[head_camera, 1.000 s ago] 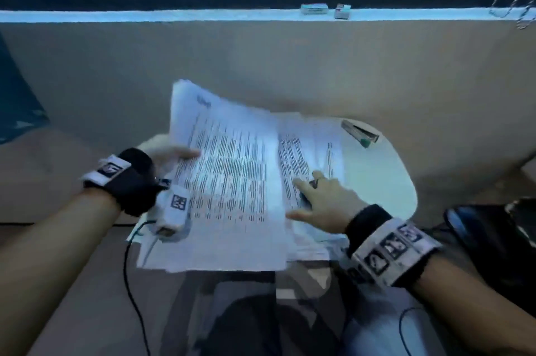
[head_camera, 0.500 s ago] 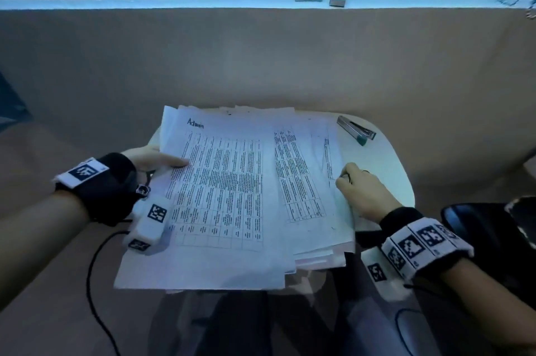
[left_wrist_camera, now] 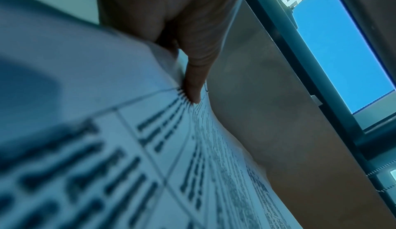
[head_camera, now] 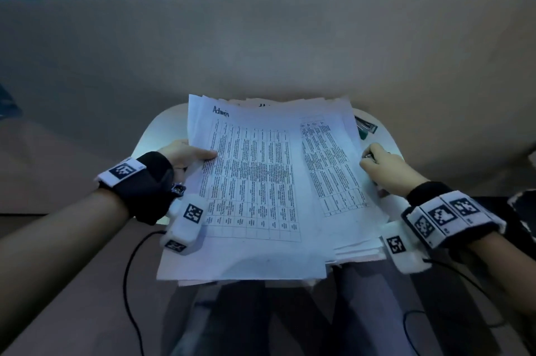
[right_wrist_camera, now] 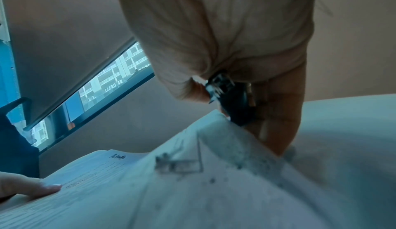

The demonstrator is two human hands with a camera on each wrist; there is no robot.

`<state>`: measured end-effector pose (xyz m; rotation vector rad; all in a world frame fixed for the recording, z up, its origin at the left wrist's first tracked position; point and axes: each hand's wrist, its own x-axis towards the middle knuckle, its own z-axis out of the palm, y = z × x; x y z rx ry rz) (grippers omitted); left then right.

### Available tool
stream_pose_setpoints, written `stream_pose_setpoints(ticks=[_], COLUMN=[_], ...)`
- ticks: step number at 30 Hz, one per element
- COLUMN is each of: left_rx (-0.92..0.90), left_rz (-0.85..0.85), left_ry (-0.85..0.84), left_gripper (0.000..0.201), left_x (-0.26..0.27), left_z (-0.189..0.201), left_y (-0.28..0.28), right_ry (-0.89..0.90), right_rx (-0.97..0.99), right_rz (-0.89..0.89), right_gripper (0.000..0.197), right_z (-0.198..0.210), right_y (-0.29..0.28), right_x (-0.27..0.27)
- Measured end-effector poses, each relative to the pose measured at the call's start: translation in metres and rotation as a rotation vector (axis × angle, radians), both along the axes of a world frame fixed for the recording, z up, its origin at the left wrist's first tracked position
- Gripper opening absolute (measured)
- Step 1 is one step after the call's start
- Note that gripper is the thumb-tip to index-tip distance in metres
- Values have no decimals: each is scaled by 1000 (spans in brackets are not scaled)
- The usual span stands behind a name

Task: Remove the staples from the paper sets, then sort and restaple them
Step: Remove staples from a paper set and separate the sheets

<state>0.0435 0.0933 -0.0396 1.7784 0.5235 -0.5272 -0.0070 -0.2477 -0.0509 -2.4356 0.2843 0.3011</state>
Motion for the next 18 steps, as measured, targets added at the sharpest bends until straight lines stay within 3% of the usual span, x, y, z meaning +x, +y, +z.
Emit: stream_pose_setpoints(ticks=[4,7,11,15,18], left_rx=[-38,28,171,328,385], left_rz=[-35,-87,-114,-43,17], left_ry=[-35,-33,-57,-35,-61], left_gripper=[28,35,35,39,40], left_x=[5,6,11,18,18], left_z=[-2,6,23,24,13], left_y=[-16,-9,43,97,94], right_ry=[1,-51,-167,-207,-178], right_rx=[-22,-198,-396,-339,-171], right_rz=[-27,-28,-56,-40,20], right_gripper=[16,16,15,17,22], right_z=[1,4,17,24,25], right_y=[-8,-10,-9,1,11], right_x=[0,-1,-5,-5,-8])
